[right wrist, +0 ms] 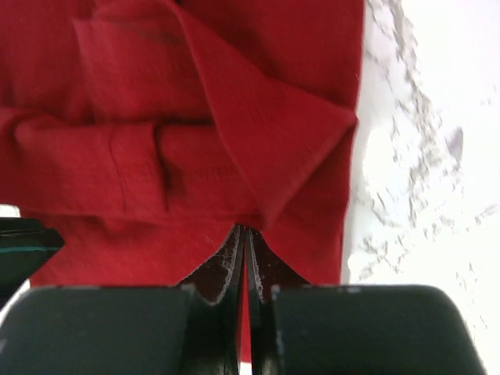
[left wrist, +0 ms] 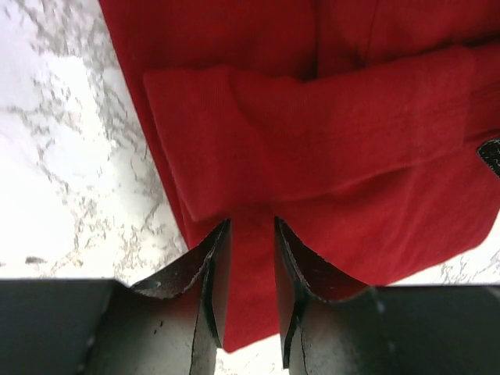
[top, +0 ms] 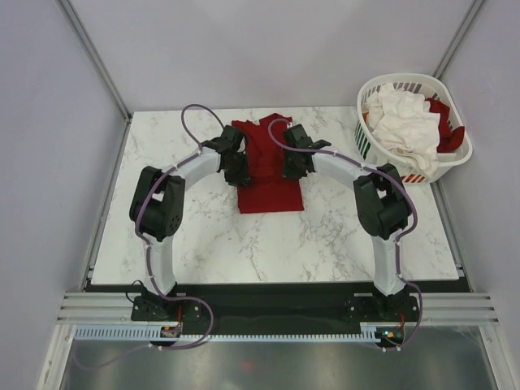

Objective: Fold and stack the t-shirts
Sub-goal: Fold the tshirt

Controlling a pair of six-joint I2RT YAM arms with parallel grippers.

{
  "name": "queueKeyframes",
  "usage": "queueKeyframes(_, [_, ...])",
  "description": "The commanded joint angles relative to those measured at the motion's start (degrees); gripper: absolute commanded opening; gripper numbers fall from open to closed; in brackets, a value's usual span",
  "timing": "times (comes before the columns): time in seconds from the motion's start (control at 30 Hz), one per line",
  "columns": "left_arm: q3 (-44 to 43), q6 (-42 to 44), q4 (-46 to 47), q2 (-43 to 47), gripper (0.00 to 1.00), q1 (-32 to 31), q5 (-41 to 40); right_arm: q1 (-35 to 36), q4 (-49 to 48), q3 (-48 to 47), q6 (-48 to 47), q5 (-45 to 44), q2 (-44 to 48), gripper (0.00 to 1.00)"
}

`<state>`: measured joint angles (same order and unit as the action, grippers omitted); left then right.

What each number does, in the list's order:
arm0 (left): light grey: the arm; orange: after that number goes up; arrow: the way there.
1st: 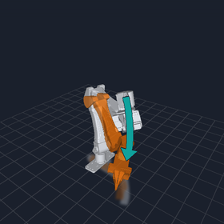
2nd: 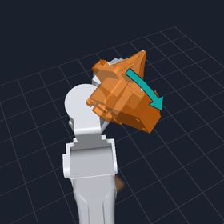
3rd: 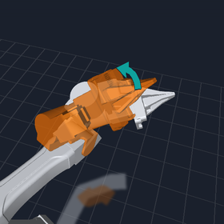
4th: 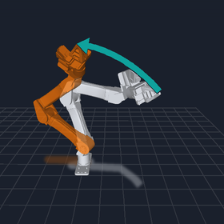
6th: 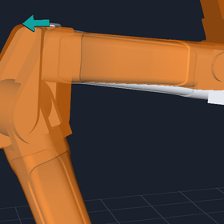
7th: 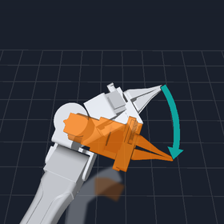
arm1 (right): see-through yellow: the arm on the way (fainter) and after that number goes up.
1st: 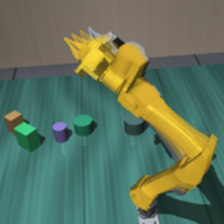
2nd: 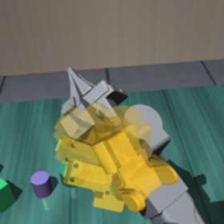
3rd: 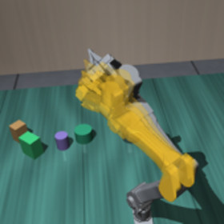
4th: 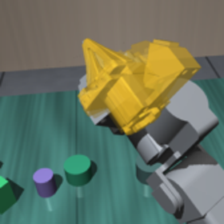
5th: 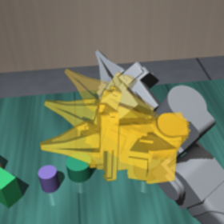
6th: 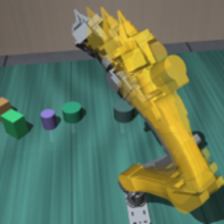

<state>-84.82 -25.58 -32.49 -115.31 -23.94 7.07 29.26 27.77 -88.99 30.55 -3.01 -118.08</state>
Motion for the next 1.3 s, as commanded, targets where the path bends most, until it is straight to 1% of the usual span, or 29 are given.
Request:
queueKeyframes(0.0, [-4.21, 1.59, 2.17, -2.37, 0.35, -0.05, -1.88, -0.16, -1.05, -5.65, -1.01, -0.6, -2.76, 0.07])
queueKeyframes(0.13, [-7.2, 2.73, 1.73, -4.75, 0.35, 0.04, -3.02, -1.13, -0.61, -9.88, -1.36, -1.3, -6.89, 0.07])
queueKeyframes(0.23, [-12.11, 4.83, 0.06, -7.03, 0.36, 0.3, -6.09, -2.36, -0.44, -13.57, -1.1, -1.48, -8.47, 0.07])
queueKeyframes(0.27, [-15.69, 6.15, -0.64, -7.56, 0.36, 0.65, -6.97, -2.62, -0.26, -16.19, -1.19, -1.65, -8.92, 0.07])
queueKeyframes(0.3, [-17.82, 6.77, -1.34, -8.78, 0.37, 0.83, -9.16, -2.89, 0.26, -17.61, -1.28, -1.91, -9.35, 0.08])
queueKeyframes(0.33, [-19.93, 7.3, -2.13, -9.49, 0.38, 1.09, -9.7, -3.32, 0.53, -19.27, -1.19, -2.26, -10.49, 0.09])
queueKeyframes(0.37, [-24.74, 8.43, -2.75, -10.11, 0.4, 1.61, -10.23, -3.5, 0.97, -22.86, -1.1, -2.79, -11.11, 0.11])
queueKeyframes(0.4, [-27.39, 8.97, -3.36, -11.16, 0.45, 1.97, -11.45, -3.76, 2.02, -24.72, -1.19, -3.06, -11.9, 0.13])
queueKeyframes(0.43, [-30.03, 9.32, -3.98, -13.0, 0.47, 2.15, -12.07, -4.2, 2.55, -26.74, -1.02, -3.76, -13.47, 0.23])
queueKeyframes(0.47, [-35.1, 10.11, -5.29, -14.06, 0.5, 2.76, -12.34, -4.47, 3.16, -30.68, -1.1, -4.2, -14.27, 0.3])
queueKeyframes(0.5, [-37.76, 10.29, -6.26, -15.81, 0.59, 3.02, -12.08, -5.08, 5.0, -32.72, -1.19, -4.64, -15.41, 0.44])
queueKeyframes(0.53, [-40.14, 10.46, -7.66, -16.26, 0.62, 3.29, -11.99, -5.26, 6.06, -34.57, -1.28, -4.64, -15.6, 0.5])
queueKeyframes(0.57, [-43.04, 10.47, -9.24, -16.09, 0.64, 3.29, -12.08, -5.26, 6.76, -36.24, -1.45, -4.64, -15.34, 0.53])
queueKeyframes(0.6, [-42.89, 10.47, -9.34, -15.57, 0.68, 3.2, -12.08, -5.26, 7.12, -35.91, -1.8, -4.73, -14.55, 0.57])
queueKeyframes(0.63, [-42.19, 10.12, -9.26, -14.34, 0.69, 3.2, -11.82, -5.26, 6.86, -34.94, -2.15, -4.64, -12.11, 0.57])
queueKeyframes(0.7, [-38.25, 9.06, -9.26, -10.39, 0.69, 3.03, -11.47, -5.26, 5.11, -29.33, -2.16, -4.29, -9.02, 0.58])
queueKeyframes(0.73, [-36.23, 7.84, -9.26, -8.9, 0.69, 2.68, -11.12, -5.35, 4.41, -26.79, -2.07, -3.85, -5.53, 0.58])
queueKeyframes(0.77, [-31.77, 7.22, -9.17, -5.75, 0.68, 2.5, -10.5, -5.26, 3.88, -21.63, -1.72, -3.42, -3.84, 0.58])
queueKeyframes(0.8, [-29.2, 6.26, -9.08, -4.24, 0.68, 2.06, -9.72, -5.35, 2.57, -18.71, -1.11, -2.71, -2.08, 0.58])
queueKeyframes(0.83, [-26.48, 5.38, -8.91, -2.75, 0.67, 1.71, -9.62, -5.18, 1.42, -15.54, -0.67, -1.58, 1.68, 0.58])
queueKeyframes(0.87, [-20.89, 3.89, -8.47, 0.31, 0.67, 0.32, -9.27, -5.17, -0.16, -8.55, 0.29, 1.05, 3.54, 0.58])
queueKeyframes(0.93, [-15.14, 1.52, -6.45, 3.32, 0.66, -2.14, -8.48, -4.74, -4.47, -2.18, 0.74, 3.0, 8.45, 0.58])
queueKeyframes(0.97, [-9.55, 0.81, -5.49, 4.73, 0.66, -2.86, -7.52, -4.56, -4.91, 2.29, 1.09, 5.44, 9.53, 0.58])
queueKeyframes(1.03, [-4.16, -1.99, -2.59, 9.21, 0.66, -4.44, -4.0, -4.38, -4.66, 6.27, 1.36, 5.9, 13.03, 0.6])
queueKeyframes(1.07, [0.83, -2.88, -1.45, 10.61, 0.66, -4.71, -3.39, -4.47, -4.13, 9.94, 1.27, 5.38, 14.18, 0.63])
queueKeyframes(1.1, [3.32, -2.89, -1.44, 13.41, 0.66, -4.88, -2.94, -4.47, -4.04, 11.72, 1.27, 5.03, 15.33, 0.64])
queueKeyframes(1.13, [7.95, -2.89, -1.44, 14.66, 0.66, -4.97, -2.94, -4.38, -4.04, 15.39, 1.18, 5.03, 17.51, 0.65])
queueKeyframes(1.23, [15.7, -2.89, -1.44, 18.18, 0.66, -5.06, -2.94, -4.47, -5.18, 21.2, 0.48, 6.87, 19.73, 0.65])
queueKeyframes(1.27, [17.13, -5.68, 7.35, 18.36, 0.67, -4.97, -0.76, -4.47, -6.14, 22.53, 0.39, 7.31, 19.99, 0.65])
